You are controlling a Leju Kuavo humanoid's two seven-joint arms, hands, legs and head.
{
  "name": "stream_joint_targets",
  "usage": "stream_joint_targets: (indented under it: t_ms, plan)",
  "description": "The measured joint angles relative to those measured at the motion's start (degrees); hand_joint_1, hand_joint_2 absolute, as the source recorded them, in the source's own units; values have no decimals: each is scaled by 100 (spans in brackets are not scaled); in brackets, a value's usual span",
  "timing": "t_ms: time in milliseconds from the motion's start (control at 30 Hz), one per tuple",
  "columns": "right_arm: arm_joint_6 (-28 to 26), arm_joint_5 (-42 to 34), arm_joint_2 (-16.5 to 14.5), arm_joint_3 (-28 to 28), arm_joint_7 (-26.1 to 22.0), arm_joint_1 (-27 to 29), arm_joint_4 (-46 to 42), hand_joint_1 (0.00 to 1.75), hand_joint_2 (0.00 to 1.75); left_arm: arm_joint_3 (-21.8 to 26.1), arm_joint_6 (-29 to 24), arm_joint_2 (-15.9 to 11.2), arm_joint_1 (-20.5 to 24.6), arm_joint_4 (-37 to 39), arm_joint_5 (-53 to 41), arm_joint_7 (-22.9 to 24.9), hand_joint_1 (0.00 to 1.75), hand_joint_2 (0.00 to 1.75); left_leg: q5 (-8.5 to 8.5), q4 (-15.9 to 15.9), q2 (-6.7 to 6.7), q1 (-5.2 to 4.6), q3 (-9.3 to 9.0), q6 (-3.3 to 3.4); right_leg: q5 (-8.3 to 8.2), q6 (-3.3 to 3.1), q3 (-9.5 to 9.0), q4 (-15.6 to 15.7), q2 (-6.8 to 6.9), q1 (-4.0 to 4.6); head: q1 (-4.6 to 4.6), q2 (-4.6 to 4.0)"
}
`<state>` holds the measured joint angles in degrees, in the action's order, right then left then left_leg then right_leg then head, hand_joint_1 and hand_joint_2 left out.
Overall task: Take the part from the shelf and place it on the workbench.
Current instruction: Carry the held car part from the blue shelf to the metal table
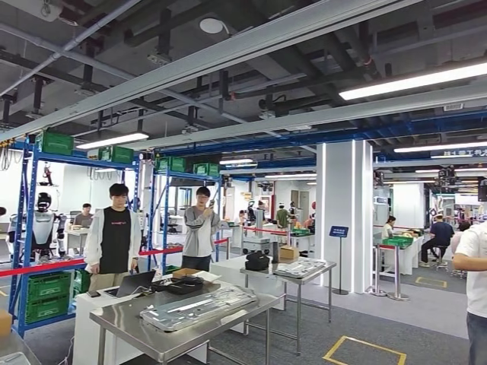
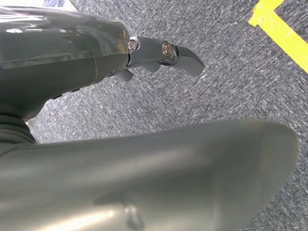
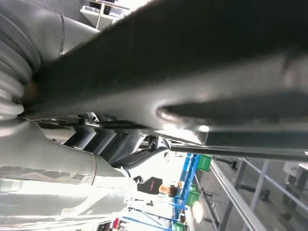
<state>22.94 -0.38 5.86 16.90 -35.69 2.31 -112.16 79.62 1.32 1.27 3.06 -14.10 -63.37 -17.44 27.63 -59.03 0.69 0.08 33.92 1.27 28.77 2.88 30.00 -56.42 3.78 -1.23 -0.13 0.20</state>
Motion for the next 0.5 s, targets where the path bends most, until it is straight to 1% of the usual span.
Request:
stream_joint_targets:
  t_ms: [67,100,133,167,200,233,267,300,333,367,400,433,467,500]
  plan:
    - [-20,0,-6,-2,-25,-10,-14,175,175,0,3,1,-3,0,-18,-8,0,175,-18,23,-6,7,-1,47,13,35,-5,-4,0,-15,0,0]
    - [-23,9,-7,-4,-34,-17,-30,175,175,0,4,1,-1,0,-26,-12,0,175,-34,43,-9,22,-7,76,69,46,12,-59,-45,-20,0,0]
    - [-22,16,-7,-10,-40,-25,-49,175,175,0,6,2,6,0,-30,-15,0,175,-51,64,-12,38,-13,103,191,52,73,-217,-119,-24,0,0]
    - [-19,17,-6,-20,-44,-30,-65,175,175,0,8,3,15,0,-34,-18,0,175,-64,76,-17,51,-18,124,373,52,193,-505,-208,-28,0,0]
    - [-15,15,-5,-30,-48,-33,-75,175,175,0,9,3,26,0,-37,-20,0,175,-67,78,-26,48,-16,131,582,47,367,-899,-284,-25,0,0]
    - [-9,12,-3,-42,-51,-33,-79,175,175,0,13,4,34,0,-40,-22,0,175,-68,77,-38,42,-15,134,764,44,558,-1315,-327,-25,0,0]
    - [-2,7,-2,-51,-53,-33,-80,175,175,0,17,4,38,0,-45,-25,0,175,-68,76,-54,35,-15,136,857,40,707,-1622,-344,-24,0,0]
    - [6,3,-1,-60,-55,-33,-80,175,175,0,23,4,40,0,-52,-27,0,175,-68,74,-71,30,-17,135,836,32,766,-1729,-349,-21,0,0]
    - [14,-1,0,-69,-56,-35,-80,175,175,0,28,4,42,0,-61,-31,0,175,-67,73,-91,27,-23,133,697,20,708,-1585,-351,-19,0,0]
    - [20,-5,0,-78,-57,-40,-83,175,175,0,34,5,45,0,-69,-36,0,175,-66,72,-112,27,-33,129,475,0,547,-1224,-356,-16,0,0]
    - [27,-9,1,-86,-60,-50,-86,175,175,0,40,8,48,0,-76,-41,0,175,-65,72,-130,27,-42,118,272,-26,344,-788,-372,-12,1,0]
    - [32,-14,1,-93,-63,-66,-90,175,175,0,44,10,52,0,-79,-47,0,175,-65,68,-149,23,-45,95,119,-51,176,-412,-386,-1,1,0]
    - [39,-16,1,-100,-70,-82,-95,175,175,0,48,13,54,0,-81,-54,0,175,-69,65,-161,21,-43,65,39,-73,73,-171,-399,13,1,0]
    - [45,-14,2,-110,-79,-94,-97,175,175,0,50,15,54,0,-83,-61,0,175,-76,66,-169,25,-36,28,28,-91,39,-82,-407,31,1,0]
